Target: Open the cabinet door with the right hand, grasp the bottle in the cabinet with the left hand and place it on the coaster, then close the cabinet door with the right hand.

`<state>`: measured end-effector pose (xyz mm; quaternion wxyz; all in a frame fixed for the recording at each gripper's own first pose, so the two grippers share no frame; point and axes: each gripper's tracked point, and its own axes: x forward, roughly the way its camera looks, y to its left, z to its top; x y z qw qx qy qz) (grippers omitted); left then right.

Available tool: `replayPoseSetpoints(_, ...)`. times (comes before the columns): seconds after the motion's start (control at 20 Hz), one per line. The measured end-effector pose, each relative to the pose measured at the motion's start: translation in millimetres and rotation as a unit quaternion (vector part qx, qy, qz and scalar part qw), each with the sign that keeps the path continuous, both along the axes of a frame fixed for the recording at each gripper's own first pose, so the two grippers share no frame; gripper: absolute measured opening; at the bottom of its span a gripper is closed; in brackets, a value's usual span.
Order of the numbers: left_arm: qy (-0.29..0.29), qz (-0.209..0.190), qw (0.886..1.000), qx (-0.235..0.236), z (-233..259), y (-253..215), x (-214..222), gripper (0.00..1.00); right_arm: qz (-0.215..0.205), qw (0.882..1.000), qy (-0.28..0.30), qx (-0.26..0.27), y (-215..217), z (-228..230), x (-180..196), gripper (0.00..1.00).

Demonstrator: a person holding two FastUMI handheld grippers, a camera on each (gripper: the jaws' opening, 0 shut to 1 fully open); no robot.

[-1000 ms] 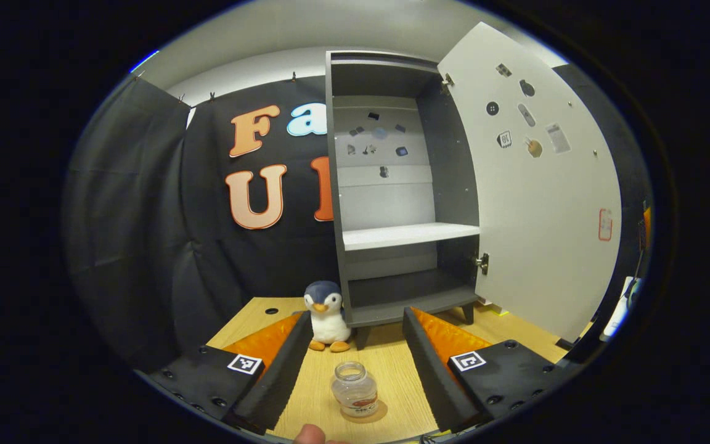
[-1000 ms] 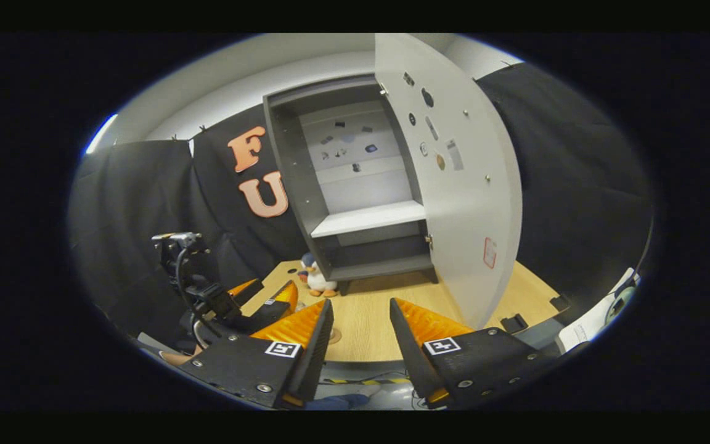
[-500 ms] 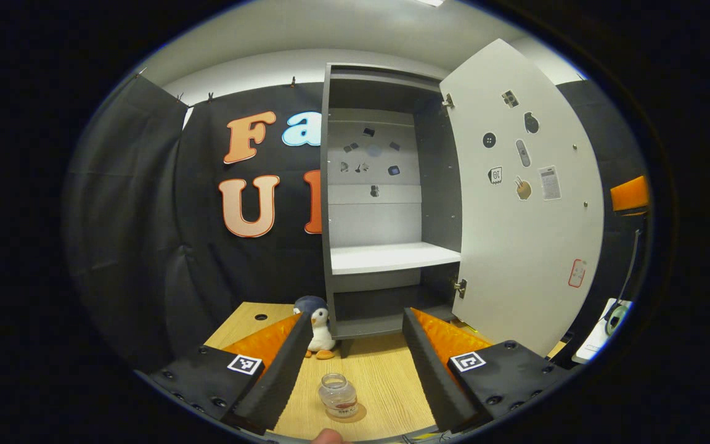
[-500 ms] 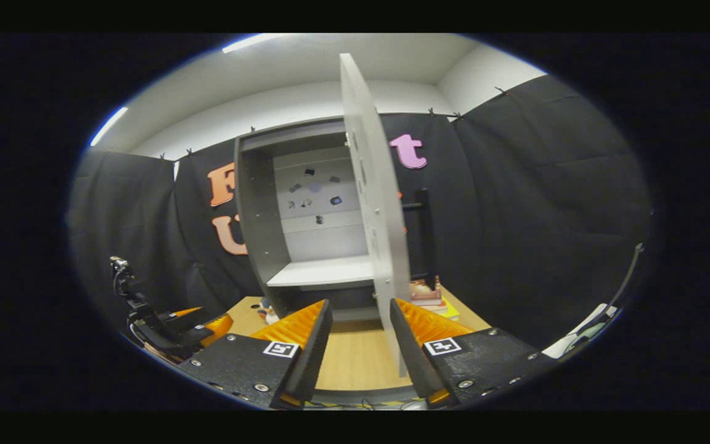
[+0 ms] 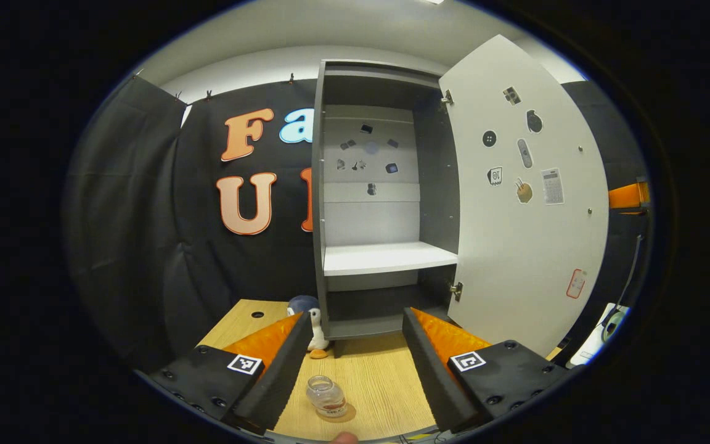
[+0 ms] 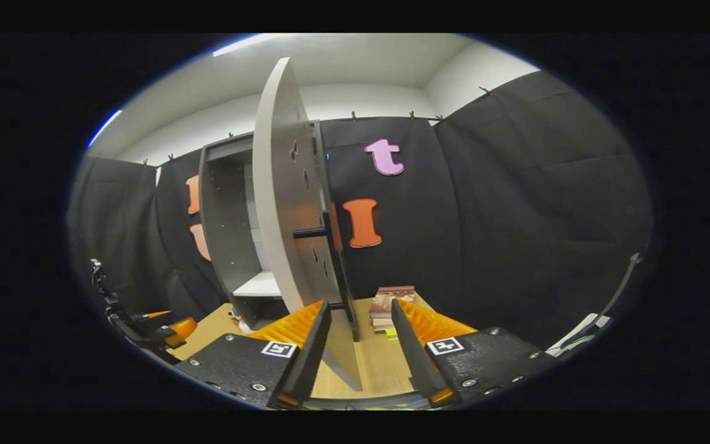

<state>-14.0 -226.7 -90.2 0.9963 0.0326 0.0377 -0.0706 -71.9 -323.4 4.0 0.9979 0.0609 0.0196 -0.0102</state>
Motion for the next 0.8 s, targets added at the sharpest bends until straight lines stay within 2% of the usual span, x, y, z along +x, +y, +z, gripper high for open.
replayPoseSetpoints(0.25, -0.004, 0.012, 1.0, 0.01, 3, 15, -4, 0.96, -0.004, 1.0, -0.002, -0.011, 6, -3, 7, 0.63)
replayPoseSetpoints(0.4, 0.006, 0.023, 1.0, 0.002, -1, 26, -1, 0.95, 0.0, 0.999, -0.002, -0.042, 20, -4, 6, 0.63)
replayPoseSetpoints(0.8, 0.009, 0.027, 1.0, 0.003, -4, 41, 11, 0.95, 0.09, 0.996, -0.004, -0.022, 108, -7, 19, 0.63)
